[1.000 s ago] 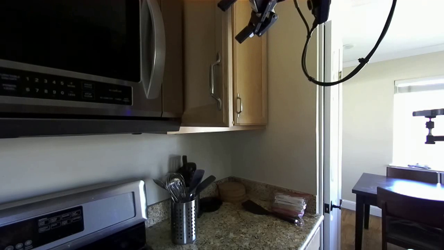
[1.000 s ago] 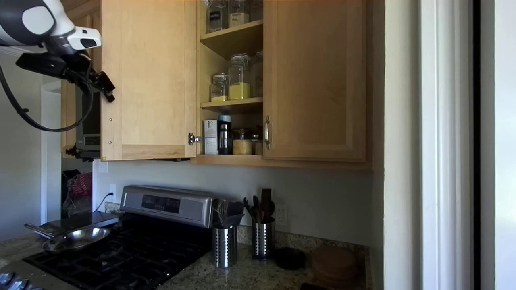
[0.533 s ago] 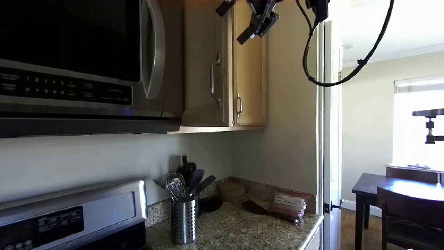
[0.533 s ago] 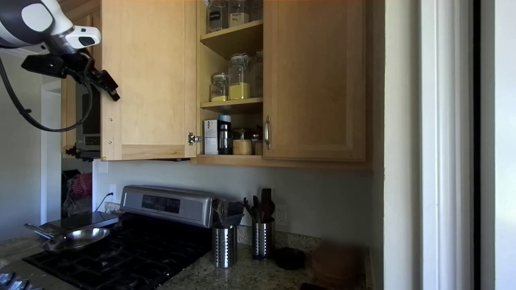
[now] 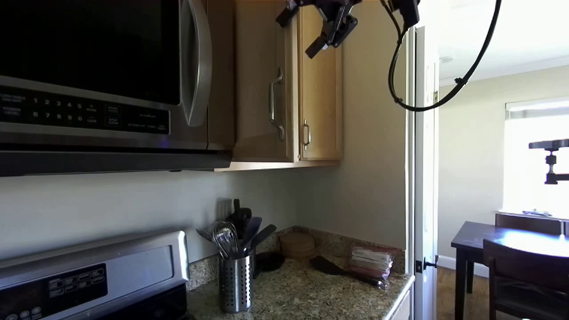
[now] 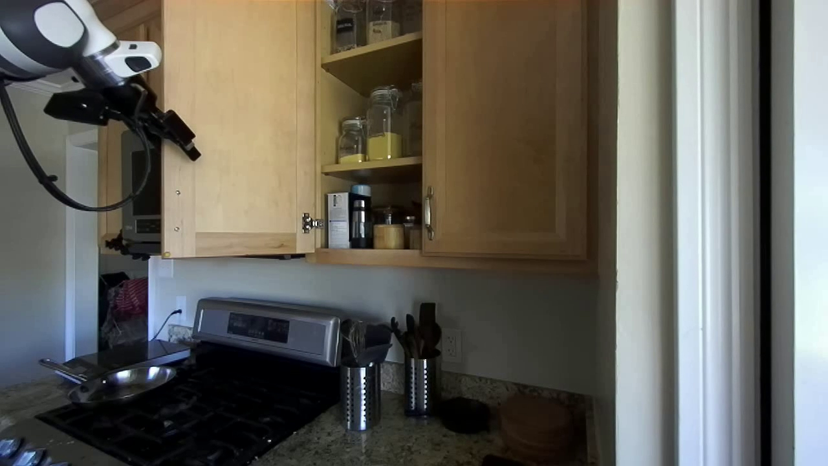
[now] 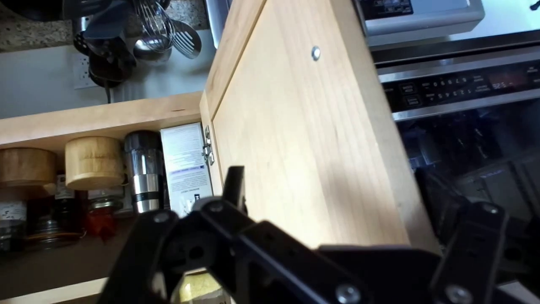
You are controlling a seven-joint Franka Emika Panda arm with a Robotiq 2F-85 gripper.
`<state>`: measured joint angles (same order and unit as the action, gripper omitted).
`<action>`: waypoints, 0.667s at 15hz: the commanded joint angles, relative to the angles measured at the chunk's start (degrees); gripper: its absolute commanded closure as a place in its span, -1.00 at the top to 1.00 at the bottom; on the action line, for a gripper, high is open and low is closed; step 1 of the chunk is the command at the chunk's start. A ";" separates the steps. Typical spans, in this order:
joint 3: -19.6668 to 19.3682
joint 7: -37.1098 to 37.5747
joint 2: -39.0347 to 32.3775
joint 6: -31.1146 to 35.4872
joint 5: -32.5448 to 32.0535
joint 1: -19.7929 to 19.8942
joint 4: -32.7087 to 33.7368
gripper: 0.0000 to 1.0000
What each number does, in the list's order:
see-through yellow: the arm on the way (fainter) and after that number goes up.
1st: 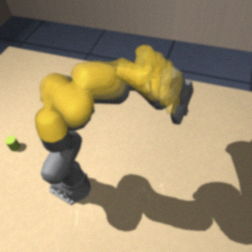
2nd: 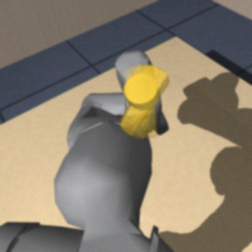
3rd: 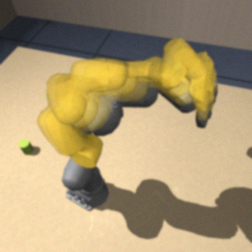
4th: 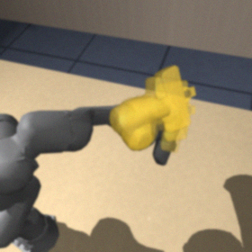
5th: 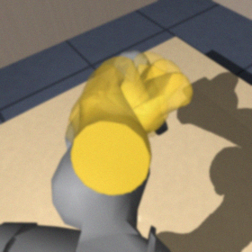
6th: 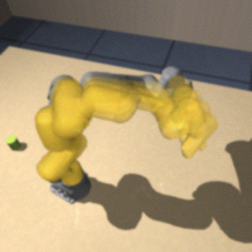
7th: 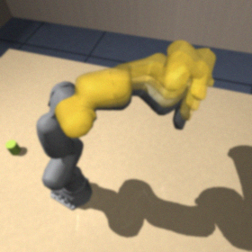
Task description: Close the upper cabinet door
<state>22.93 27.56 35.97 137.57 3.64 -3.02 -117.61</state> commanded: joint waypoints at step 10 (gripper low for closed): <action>4.99 12.31 1.95 -12.02 -10.50 6.88 3.60 1.00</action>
<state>26.80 36.04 36.69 131.61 -3.95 1.44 -115.40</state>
